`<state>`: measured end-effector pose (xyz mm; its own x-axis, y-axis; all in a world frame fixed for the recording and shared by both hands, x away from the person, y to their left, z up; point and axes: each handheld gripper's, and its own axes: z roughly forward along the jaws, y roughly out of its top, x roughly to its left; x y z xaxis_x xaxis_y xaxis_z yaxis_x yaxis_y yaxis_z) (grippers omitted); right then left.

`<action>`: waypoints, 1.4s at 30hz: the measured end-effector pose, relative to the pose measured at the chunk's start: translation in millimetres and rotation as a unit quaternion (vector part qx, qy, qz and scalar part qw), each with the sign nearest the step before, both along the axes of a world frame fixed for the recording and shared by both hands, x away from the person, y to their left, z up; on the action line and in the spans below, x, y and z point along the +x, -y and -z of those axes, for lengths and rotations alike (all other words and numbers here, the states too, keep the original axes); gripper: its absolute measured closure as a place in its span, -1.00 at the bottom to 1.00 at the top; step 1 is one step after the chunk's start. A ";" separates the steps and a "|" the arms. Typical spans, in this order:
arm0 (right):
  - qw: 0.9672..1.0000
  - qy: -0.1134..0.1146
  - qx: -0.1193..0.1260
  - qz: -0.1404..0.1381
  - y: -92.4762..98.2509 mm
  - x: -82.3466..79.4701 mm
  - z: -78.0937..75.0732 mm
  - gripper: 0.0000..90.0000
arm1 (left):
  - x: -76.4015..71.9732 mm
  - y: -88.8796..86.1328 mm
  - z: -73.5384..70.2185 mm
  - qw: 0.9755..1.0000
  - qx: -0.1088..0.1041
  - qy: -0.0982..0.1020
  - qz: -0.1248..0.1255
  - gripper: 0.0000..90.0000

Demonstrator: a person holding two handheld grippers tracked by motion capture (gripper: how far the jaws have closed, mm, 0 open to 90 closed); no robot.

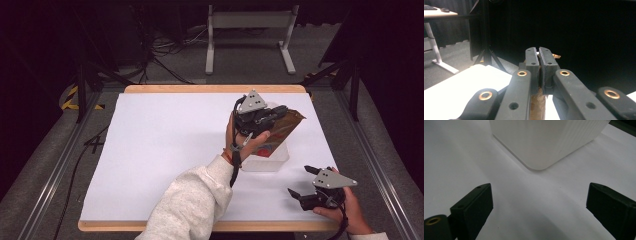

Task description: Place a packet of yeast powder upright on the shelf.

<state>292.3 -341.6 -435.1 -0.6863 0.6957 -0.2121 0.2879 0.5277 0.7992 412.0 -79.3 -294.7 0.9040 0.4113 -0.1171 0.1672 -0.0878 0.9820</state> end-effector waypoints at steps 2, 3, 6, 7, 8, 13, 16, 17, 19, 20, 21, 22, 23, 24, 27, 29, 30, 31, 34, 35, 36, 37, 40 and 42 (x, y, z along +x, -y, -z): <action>1.000 0.000 -0.001 0.000 -0.3 -0.1 0.1 -0.83 | 1.8 -3.5 -0.2 1.000 -0.003 -0.005 -0.004 0.93; 1.000 0.000 0.000 0.000 -0.5 -0.1 0.2 -0.83 | 2.9 -5.5 0.2 1.000 -0.006 -0.008 -0.008 0.93; 1.000 -0.001 -0.001 0.000 -0.8 0.3 0.5 -0.83 | 2.7 -10.3 1.9 1.000 -0.012 -0.014 -0.008 0.93; 1.000 0.000 -0.001 0.000 -0.9 0.2 0.5 -0.83 | 1.0 -11.6 1.5 1.000 -0.010 -0.014 -0.007 0.93; 1.000 -0.001 -0.001 0.000 -0.8 0.2 0.4 -0.83 | -0.7 -13.2 0.7 1.000 -0.006 -0.011 -0.006 0.93; 1.000 -0.002 -0.001 0.000 -0.9 0.5 0.5 -0.83 | -16.3 -25.0 -3.2 1.000 0.000 -0.016 0.009 0.93; 1.000 -0.002 -0.002 -0.001 -1.6 0.3 0.2 -0.83 | -26.4 -30.1 -3.8 1.000 0.006 -0.016 0.014 0.92; 1.000 -0.002 -0.002 -0.001 -1.6 0.3 0.2 -0.83 | -26.4 -30.1 -3.8 1.000 0.006 -0.016 0.014 0.92; 1.000 -0.002 -0.003 -0.002 -2.2 0.1 -0.3 -0.83 | -33.6 -36.0 -3.3 1.000 0.016 -0.006 0.010 0.93; 1.000 -0.002 -0.002 -0.002 -2.3 0.1 -0.4 -0.83 | -33.7 -38.9 -2.4 1.000 0.016 -0.004 0.006 0.93; 1.000 -0.002 -0.001 -0.002 -2.5 0.1 -0.3 -0.83 | -32.4 -43.5 -0.3 1.000 0.012 -0.009 0.000 0.93; 1.000 -0.002 -0.002 -0.003 -2.6 0.4 -0.2 -0.83 | -32.4 -43.5 -0.3 1.000 0.012 -0.009 0.000 0.93; 1.000 -0.003 -0.002 -0.003 -2.8 0.4 0.0 -0.83 | -29.4 -52.3 2.9 1.000 0.001 -0.022 -0.012 0.93; 1.000 -0.003 -0.002 -0.003 -2.8 0.4 0.0 -0.83 | -29.4 -52.3 2.9 1.000 0.001 -0.022 -0.012 0.93; 1.000 -0.005 -0.004 -0.004 -3.2 0.8 0.5 -0.83 | -23.5 -61.7 9.4 0.999 -0.010 -0.033 -0.012 0.93; 1.000 -0.005 -0.005 -0.005 -3.4 0.9 0.5 -0.83 | -21.5 -65.7 12.3 0.999 -0.013 -0.034 -0.017 0.93; 1.000 -0.005 -0.005 -0.004 -3.7 1.0 0.7 -0.83 | -20.3 -66.5 12.7 0.999 -0.014 -0.036 -0.013 0.93; 1.000 -0.005 -0.005 -0.004 -3.7 1.0 0.7 -0.83 | -20.3 -66.5 12.7 0.999 -0.014 -0.036 -0.013 0.93; 1.000 -0.007 -0.009 -0.005 -4.3 0.9 1.2 -0.83 | -12.9 -71.0 17.7 0.998 -0.021 -0.047 -0.022 0.93; 1.000 -0.007 -0.009 -0.006 -4.3 0.8 1.3 -0.83 | -10.6 -71.7 19.2 0.998 -0.026 -0.051 -0.022 0.93; 1.000 -0.007 -0.008 -0.006 -4.2 1.0 1.3 -0.83 | -8.6 -72.4 20.4 0.998 -0.028 -0.052 -0.025 0.93; 1.000 -0.007 -0.008 -0.005 -4.2 1.2 1.4 -0.83 | -7.2 -72.8 21.2 0.998 -0.027 -0.051 -0.030 0.93; 1.000 -0.007 -0.009 -0.007 -4.0 0.9 1.5 -0.83 | -2.5 -74.5 24.8 0.997 -0.038 -0.055 -0.024 0.93; 1.000 -0.006 -0.010 -0.006 -4.0 0.7 1.2 -0.83 | -0.6 -77.3 27.5 0.997 -0.046 -0.060 -0.017 0.93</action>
<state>293.1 -337.6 -436.3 -0.6974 0.6829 -0.2176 0.2908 0.5470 0.7850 411.4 -2.0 -322.3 0.8664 0.4248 -0.2625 0.2857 0.0096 0.9583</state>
